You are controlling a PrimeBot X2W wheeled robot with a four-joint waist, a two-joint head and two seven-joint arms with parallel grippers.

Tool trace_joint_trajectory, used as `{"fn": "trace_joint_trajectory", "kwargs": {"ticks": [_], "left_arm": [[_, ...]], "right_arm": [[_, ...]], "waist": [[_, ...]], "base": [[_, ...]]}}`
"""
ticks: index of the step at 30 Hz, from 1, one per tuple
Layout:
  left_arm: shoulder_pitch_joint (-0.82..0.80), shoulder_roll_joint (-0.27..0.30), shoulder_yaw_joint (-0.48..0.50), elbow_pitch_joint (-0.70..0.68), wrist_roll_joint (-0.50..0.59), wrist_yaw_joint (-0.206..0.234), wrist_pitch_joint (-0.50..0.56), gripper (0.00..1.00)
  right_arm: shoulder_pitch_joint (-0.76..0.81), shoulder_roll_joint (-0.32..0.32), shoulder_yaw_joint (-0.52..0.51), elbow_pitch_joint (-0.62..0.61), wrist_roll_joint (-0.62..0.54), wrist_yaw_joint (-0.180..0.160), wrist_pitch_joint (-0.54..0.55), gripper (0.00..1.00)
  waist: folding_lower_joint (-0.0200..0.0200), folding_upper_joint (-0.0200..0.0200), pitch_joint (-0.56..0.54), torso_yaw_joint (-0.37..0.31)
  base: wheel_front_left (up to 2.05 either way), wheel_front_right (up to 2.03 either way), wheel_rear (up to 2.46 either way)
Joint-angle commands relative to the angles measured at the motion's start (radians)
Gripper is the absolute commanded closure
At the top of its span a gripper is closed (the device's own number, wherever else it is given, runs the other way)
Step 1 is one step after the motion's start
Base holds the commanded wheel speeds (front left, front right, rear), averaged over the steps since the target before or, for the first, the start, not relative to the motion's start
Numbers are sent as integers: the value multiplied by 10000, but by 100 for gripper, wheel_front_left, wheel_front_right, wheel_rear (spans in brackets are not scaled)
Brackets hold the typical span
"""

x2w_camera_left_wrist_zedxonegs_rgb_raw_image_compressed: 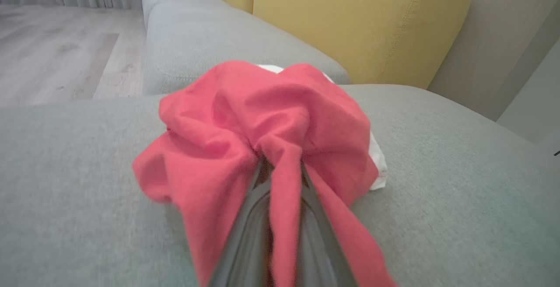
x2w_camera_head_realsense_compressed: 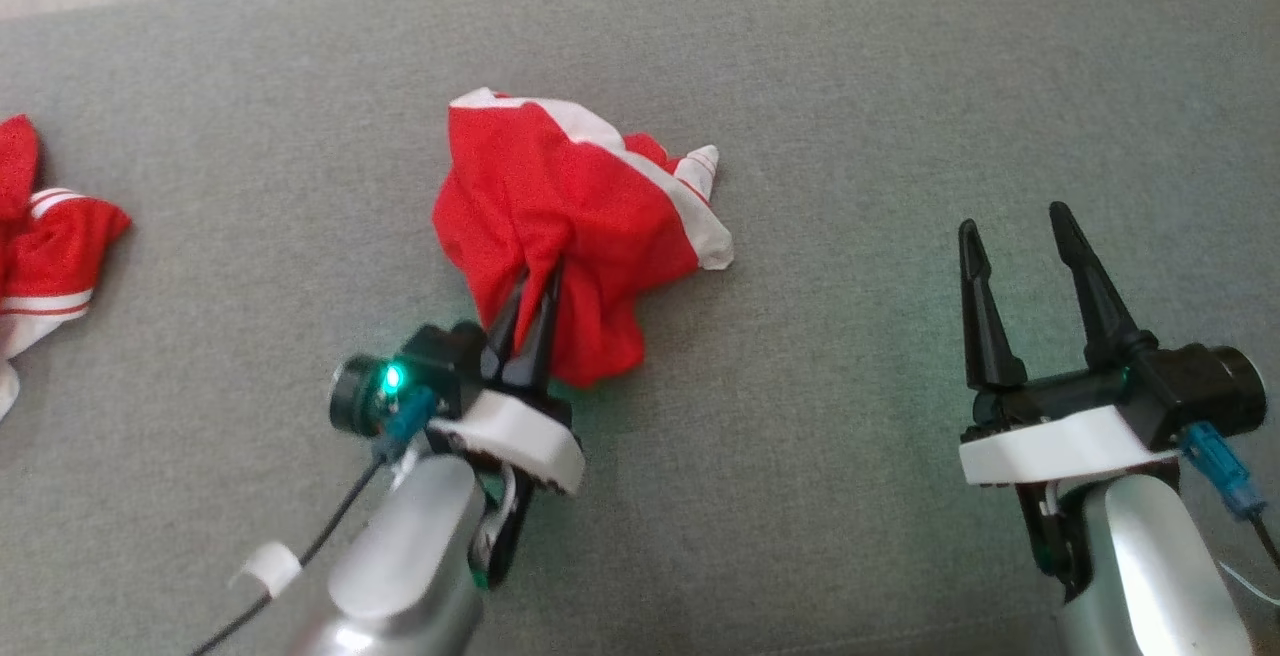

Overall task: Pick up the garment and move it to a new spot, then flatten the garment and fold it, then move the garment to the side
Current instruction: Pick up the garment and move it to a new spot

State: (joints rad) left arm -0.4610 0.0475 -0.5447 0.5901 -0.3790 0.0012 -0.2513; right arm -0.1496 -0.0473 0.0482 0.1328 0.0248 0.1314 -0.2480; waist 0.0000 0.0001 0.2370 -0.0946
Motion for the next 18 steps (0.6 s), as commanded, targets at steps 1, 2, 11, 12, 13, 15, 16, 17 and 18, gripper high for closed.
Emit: {"fn": "trace_joint_trajectory", "kwargs": {"ticks": [1, 2, 11, 12, 13, 15, 16, 17, 18], "left_arm": [[133, 33, 121, -257, -209, 67, -100, 100], [238, 32, 5, -253, -379, 87, -101, 100], [701, 29, -656, -422, -920, 455, -103, 0], [754, 29, -634, -488, -937, 502, -103, 0], [807, 29, -605, -566, -934, 542, -103, 0], [901, 29, -480, -761, -898, 599, -104, 0], [948, 29, -401, -849, -840, 622, -104, 0], [1004, 29, -320, -942, -761, 625, -104, 0], [1071, 29, -230, -1051, -682, 623, -104, 0]], "right_arm": [[24, -29, 141, -272, -42, -7, -107, 0], [40, -29, 138, -253, -34, -7, -110, 0], [147, -29, 179, -39, -14, -7, -124, 0], [165, -29, 183, -2, -14, -7, -125, 0], [185, -29, 190, 29, -14, -7, -126, 0], [225, -29, 186, 73, -14, -7, -127, 0], [244, -29, 178, 86, -22, -7, -128, 0], [272, -29, 150, 97, -31, -7, -129, 0], [307, -29, 118, 91, -35, -7, -129, 0]], "waist": [[0, -1, -60, 58], [0, -1, -84, 85], [0, -1, -454, 357], [0, -1, -516, 388], [0, -1, -568, 413], [0, -1, -681, 470], [0, -1, -745, 498], [0, -1, -831, 540], [0, -1, -895, 575]], "base": [[0, 0, 0], [0, 0, 0], [0, 0, 0], [0, 0, 0], [0, 0, 0], [0, 0, 0], [0, 0, 0], [0, 0, 0], [0, 0, 0]]}}
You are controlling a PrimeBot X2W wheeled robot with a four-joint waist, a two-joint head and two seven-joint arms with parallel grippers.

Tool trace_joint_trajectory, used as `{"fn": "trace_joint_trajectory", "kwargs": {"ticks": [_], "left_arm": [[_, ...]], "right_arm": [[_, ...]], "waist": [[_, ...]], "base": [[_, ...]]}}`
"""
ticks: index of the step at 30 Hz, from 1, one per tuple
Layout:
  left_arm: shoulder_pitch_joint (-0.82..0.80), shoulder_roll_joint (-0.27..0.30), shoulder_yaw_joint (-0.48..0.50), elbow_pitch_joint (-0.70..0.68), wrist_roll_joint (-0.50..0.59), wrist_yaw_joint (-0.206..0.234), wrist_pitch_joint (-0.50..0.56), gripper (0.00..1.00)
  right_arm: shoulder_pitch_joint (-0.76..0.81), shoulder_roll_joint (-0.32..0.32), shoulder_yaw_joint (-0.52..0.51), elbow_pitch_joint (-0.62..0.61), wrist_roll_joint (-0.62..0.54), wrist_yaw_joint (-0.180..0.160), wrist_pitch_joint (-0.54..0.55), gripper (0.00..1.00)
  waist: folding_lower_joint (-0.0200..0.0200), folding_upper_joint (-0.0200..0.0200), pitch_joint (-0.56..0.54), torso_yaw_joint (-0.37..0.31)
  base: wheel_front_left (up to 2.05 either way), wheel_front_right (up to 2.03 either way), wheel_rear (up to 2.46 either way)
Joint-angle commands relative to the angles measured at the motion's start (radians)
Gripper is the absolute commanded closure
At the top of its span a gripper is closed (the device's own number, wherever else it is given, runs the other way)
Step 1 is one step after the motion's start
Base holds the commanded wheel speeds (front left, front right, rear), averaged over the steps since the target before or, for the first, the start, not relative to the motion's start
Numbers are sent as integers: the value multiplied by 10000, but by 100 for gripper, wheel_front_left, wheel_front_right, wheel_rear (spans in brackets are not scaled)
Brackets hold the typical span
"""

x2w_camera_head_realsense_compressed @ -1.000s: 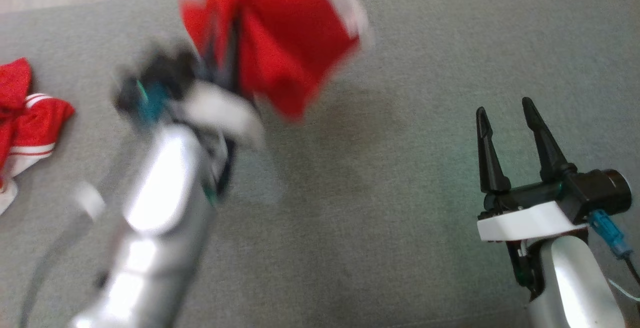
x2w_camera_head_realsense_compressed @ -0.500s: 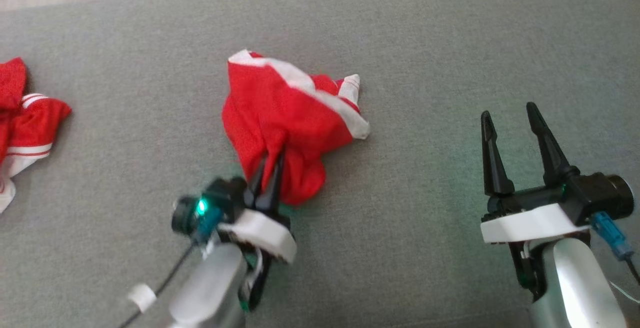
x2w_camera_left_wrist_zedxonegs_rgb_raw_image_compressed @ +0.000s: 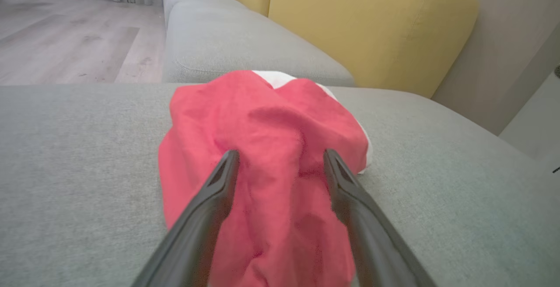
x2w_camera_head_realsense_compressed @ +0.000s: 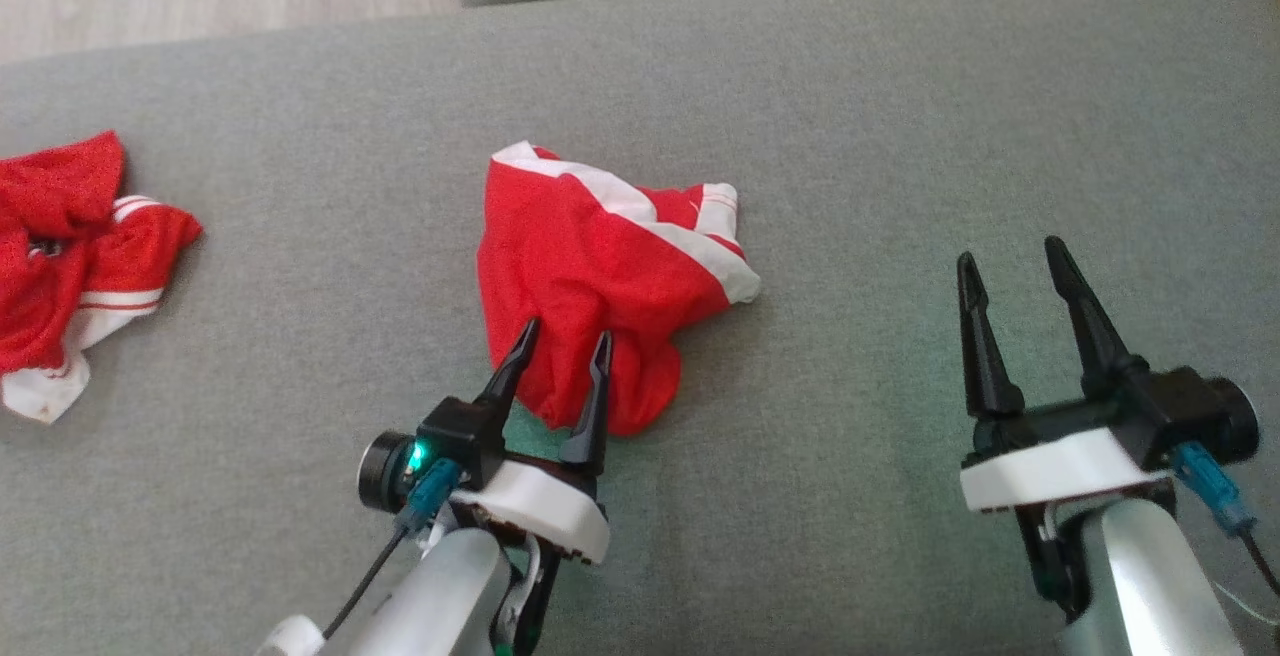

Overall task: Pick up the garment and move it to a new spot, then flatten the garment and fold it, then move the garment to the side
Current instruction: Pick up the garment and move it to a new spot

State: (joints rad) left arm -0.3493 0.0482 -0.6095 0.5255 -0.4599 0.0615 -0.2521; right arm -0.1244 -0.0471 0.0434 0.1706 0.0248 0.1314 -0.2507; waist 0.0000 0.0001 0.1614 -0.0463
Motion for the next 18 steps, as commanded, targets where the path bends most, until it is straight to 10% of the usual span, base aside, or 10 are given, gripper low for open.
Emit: {"fn": "trace_joint_trajectory", "kwargs": {"ticks": [1, 18], "left_arm": [[20, 22, 528, -537, 198, 17, -96, 0], [2062, 800, 2049, -2402, 550, 20, -97, 0]], "right_arm": [[95, -31, 115, -296, -34, -7, -103, 0], [923, -31, -220, -232, 175, -7, -107, 0]], "waist": [[0, -1, -213, 139], [0, -1, -1186, 644]], "base": [[0, 0, 0], [0, 0, 0]]}}
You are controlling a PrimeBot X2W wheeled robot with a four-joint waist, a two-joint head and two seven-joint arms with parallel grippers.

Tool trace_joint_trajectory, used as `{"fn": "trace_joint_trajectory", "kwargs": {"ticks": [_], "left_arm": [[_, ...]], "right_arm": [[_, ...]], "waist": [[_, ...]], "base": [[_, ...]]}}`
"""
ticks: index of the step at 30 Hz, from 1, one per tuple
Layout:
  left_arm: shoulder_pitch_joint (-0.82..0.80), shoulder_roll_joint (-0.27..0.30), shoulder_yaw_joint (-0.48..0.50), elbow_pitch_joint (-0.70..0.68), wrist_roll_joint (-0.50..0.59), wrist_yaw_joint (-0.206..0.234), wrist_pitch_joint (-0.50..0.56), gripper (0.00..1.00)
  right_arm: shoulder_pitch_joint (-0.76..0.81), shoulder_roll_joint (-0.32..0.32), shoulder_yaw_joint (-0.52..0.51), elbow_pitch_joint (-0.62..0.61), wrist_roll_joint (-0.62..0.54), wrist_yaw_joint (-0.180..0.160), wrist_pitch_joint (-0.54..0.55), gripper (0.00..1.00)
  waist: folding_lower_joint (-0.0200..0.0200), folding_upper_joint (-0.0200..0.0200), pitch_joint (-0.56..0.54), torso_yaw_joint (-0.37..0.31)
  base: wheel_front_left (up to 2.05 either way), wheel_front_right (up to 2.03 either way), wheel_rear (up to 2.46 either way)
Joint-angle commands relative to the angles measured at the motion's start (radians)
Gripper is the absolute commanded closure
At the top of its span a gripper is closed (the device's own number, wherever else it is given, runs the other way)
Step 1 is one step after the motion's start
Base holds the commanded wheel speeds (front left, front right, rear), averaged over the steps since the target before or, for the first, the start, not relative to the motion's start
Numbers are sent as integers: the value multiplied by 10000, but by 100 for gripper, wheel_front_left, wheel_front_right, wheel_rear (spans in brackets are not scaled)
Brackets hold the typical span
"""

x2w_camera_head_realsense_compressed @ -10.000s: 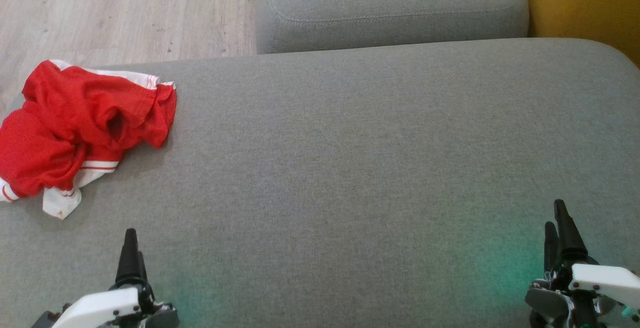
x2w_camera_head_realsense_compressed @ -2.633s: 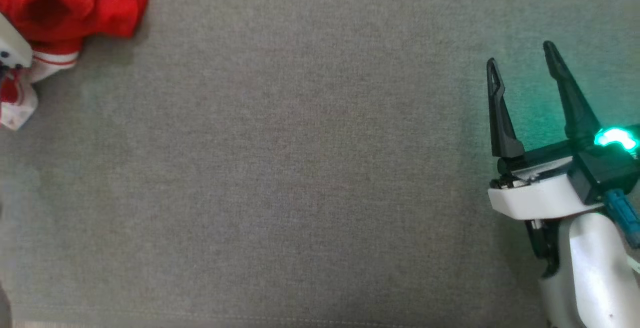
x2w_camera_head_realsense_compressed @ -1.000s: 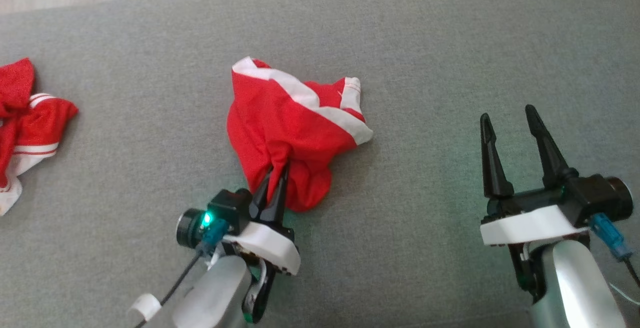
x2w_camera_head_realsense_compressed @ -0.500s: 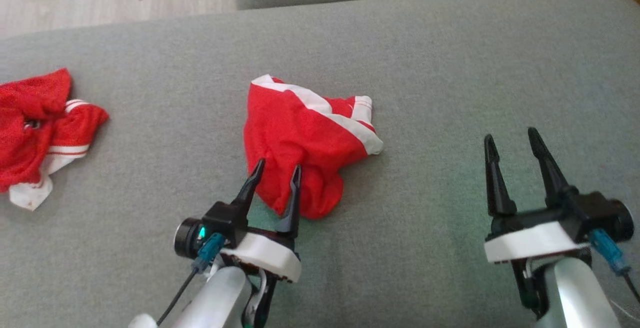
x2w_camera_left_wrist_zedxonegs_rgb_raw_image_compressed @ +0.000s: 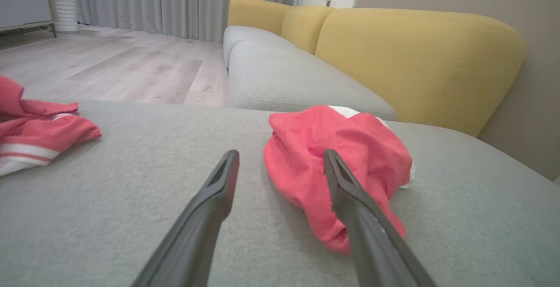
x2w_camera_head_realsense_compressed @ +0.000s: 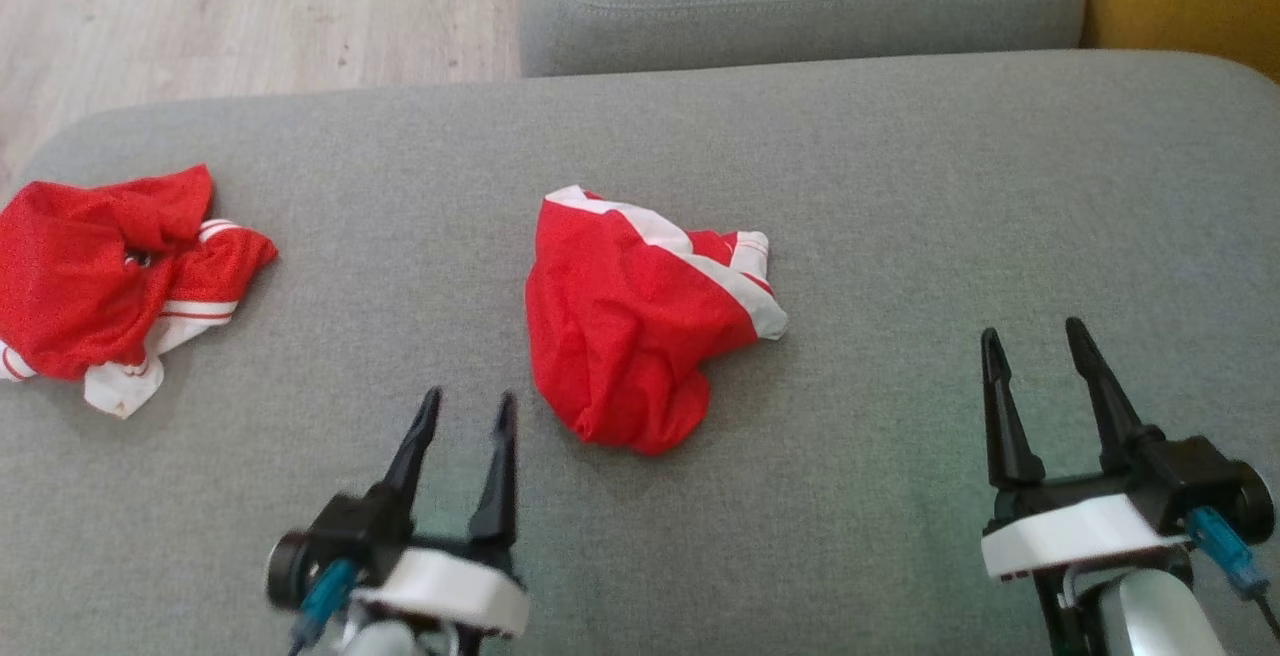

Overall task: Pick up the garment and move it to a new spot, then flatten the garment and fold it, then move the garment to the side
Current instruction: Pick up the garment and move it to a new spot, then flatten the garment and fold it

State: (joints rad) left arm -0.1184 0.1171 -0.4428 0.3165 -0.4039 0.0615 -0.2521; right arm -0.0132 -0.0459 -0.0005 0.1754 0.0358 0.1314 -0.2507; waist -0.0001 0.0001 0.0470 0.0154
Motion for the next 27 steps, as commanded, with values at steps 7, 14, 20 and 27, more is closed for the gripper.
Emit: {"fn": "trace_joint_trajectory", "kwargs": {"ticks": [7, 14, 20, 27], "left_arm": [[637, 189, 1119, -770, -188, 276, -97, 0], [1133, 154, 1513, -1167, -157, 345, -97, 0], [1310, 127, 1618, -1299, -126, 379, -97, 0], [1371, 77, 1686, -1354, -69, 453, -97, 0]], "right_arm": [[142, -43, 233, -209, 236, -7, -108, 0], [329, -43, 370, -147, 341, -7, -109, 0], [323, -43, 423, -63, 385, -7, -110, 0], [309, -43, 442, -16, 352, -7, -110, 0]], "waist": [[1, -1, -237, 82], [1, -1, -305, 49], [1, -1, -319, 43], [1, -1, -307, 82]], "base": [[0, 0, 0], [0, 0, 0], [0, 0, 0], [0, 0, 0]]}}
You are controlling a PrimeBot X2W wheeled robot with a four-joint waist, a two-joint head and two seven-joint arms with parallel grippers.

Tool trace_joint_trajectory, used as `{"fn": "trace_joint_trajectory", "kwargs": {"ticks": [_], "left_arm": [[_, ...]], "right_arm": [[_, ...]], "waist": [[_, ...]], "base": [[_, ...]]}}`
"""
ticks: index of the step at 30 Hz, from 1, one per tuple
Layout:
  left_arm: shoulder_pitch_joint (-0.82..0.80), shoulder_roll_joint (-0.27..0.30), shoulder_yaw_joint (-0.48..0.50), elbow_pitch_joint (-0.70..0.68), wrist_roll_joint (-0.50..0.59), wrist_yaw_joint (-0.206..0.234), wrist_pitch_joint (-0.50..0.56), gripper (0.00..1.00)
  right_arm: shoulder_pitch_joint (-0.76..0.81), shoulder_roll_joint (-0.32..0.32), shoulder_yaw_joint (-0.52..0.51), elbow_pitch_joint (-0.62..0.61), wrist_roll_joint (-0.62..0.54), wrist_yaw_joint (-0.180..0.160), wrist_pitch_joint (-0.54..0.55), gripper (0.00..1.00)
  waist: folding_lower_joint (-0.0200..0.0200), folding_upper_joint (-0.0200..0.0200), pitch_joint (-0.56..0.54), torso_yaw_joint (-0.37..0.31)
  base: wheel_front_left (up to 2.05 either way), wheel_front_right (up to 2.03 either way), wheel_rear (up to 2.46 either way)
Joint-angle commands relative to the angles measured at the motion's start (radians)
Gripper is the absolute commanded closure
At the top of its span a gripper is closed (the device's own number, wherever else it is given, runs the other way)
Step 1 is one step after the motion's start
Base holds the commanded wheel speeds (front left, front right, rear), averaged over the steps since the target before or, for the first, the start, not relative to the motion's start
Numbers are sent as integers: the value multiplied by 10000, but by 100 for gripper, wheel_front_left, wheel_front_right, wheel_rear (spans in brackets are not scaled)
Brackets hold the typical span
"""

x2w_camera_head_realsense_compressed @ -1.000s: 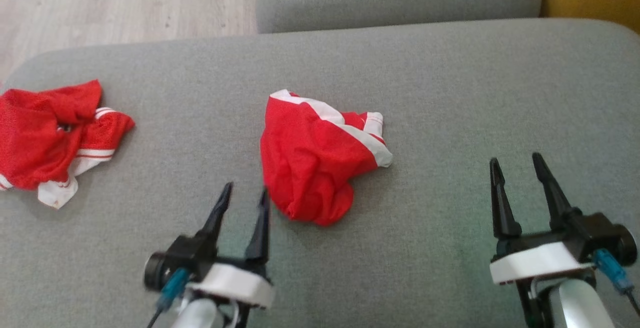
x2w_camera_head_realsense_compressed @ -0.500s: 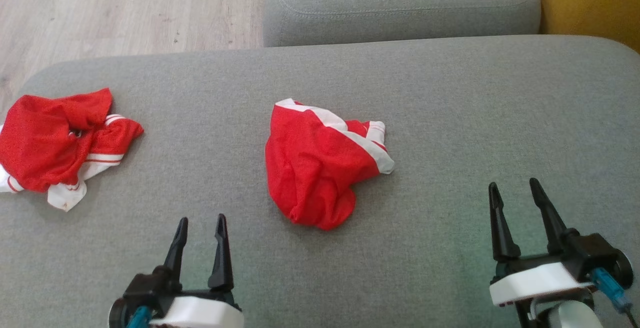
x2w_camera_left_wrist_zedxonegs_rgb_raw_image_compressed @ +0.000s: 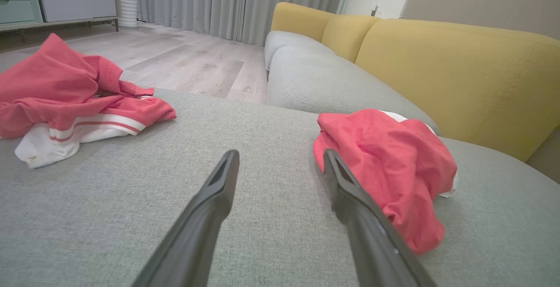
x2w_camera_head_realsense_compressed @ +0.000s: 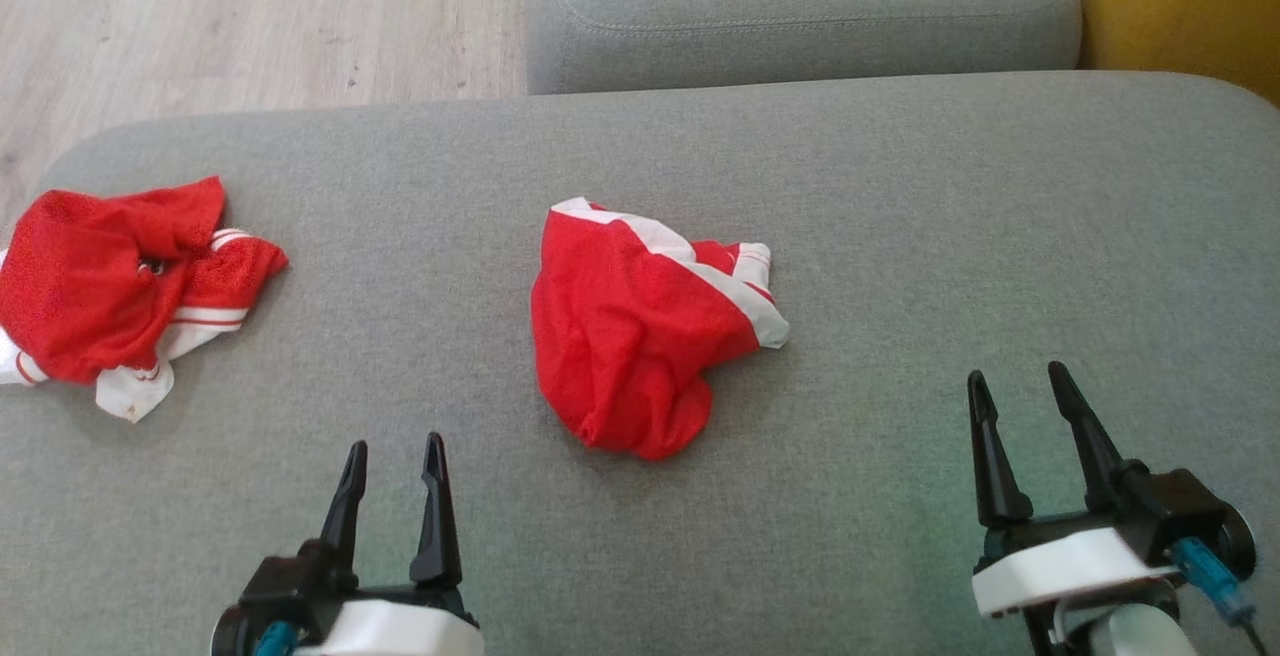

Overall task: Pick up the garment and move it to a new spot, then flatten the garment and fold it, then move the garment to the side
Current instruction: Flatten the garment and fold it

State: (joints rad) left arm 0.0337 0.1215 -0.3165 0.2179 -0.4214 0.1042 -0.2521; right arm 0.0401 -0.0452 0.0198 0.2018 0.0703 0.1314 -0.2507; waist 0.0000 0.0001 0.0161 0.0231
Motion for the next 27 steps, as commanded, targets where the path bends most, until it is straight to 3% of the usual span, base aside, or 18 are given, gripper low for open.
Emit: {"fn": "trace_joint_trajectory", "kwargs": {"ticks": [1, 19, 27], "left_arm": [[-146, 31, 427, -364, 106, 26, -97, 0], [-368, -20, 420, -255, 201, -22, -97, 0], [-697, -63, 442, -453, 340, -15, -97, 0]], "right_arm": [[-232, -50, 237, -270, -1, -7, -110, 0], [-656, -50, 236, -192, -177, -7, -10, 0], [-2526, -50, 1239, -535, -245, -7, 1593, 0]], "waist": [[0, -1, 1, 10], [0, -1, 325, 271], [0, -1, 969, 551]], "base": [[0, 0, 0], [0, 0, 0], [0, 0, 0]]}}
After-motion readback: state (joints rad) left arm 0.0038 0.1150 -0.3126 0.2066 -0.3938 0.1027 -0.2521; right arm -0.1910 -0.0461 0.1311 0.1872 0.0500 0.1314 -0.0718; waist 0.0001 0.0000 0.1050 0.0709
